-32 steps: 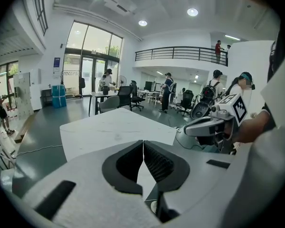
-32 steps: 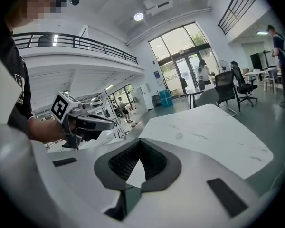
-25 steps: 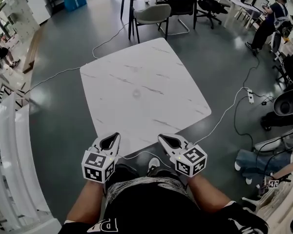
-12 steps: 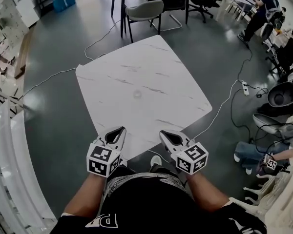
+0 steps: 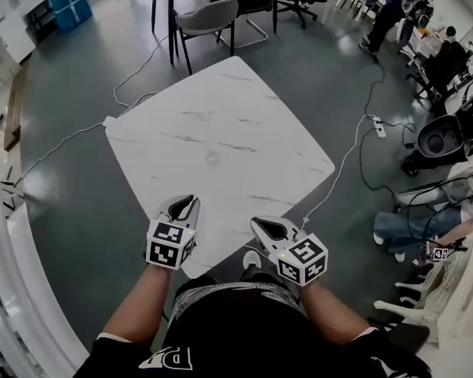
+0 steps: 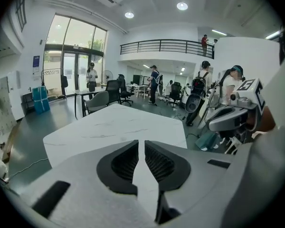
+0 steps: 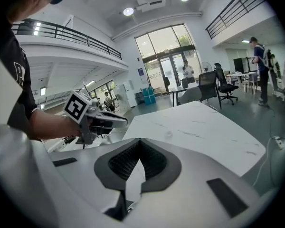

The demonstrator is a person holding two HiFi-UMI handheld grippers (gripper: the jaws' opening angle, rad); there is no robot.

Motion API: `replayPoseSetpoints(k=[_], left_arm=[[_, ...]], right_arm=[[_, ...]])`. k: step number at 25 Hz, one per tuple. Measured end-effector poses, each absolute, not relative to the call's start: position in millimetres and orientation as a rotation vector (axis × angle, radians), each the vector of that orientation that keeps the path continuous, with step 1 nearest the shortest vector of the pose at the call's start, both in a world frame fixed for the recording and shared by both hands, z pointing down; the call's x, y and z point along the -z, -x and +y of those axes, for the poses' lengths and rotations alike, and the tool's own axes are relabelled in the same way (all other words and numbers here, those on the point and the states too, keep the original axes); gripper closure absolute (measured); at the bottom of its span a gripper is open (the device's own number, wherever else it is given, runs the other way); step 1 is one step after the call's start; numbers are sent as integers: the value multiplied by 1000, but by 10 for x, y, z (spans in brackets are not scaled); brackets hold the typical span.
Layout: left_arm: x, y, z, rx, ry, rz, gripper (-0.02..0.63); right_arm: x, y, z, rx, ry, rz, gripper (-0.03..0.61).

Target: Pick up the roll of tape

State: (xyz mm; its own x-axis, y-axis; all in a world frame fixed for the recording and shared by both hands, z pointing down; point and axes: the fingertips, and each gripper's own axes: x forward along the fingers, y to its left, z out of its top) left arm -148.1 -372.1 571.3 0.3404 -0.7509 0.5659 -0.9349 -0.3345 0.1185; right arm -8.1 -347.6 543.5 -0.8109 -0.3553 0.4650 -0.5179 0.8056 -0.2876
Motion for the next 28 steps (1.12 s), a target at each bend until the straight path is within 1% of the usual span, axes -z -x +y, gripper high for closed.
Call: replayPoseSetpoints(k=[1, 3, 5, 12, 19, 23, 28], left_arm=[[-5802, 1486, -3789, -608, -2184, -1459, 578], [-5964, 1502, -3952, -651, -2177, -1429, 521], [-6097, 1509, -4139, -679, -2167, -1413, 502], [-6604, 1396, -4777, -816, -2175, -1349, 469], [-7075, 1469, -5099, -908, -2113, -1323, 453], [-7264, 1448, -5248, -962, -2104, -1316, 441], [-7361, 1439, -5490, -954, -2082, -1332, 428]], right_arm=[[-5445, 69, -3472, -573, -670, -2593, 574], [-5446, 51, -3484, -567, -695, -2585, 574], [-5431, 32, -3514, -565, -723, -2583, 574], [-5414, -77, -3535, -594, -806, -2566, 574], [-5504, -102, -3465, -609, -791, -2540, 574], [-5619, -259, -3457, -652, -816, -2498, 574], [-5719, -422, -3499, -685, -845, -2457, 574]])
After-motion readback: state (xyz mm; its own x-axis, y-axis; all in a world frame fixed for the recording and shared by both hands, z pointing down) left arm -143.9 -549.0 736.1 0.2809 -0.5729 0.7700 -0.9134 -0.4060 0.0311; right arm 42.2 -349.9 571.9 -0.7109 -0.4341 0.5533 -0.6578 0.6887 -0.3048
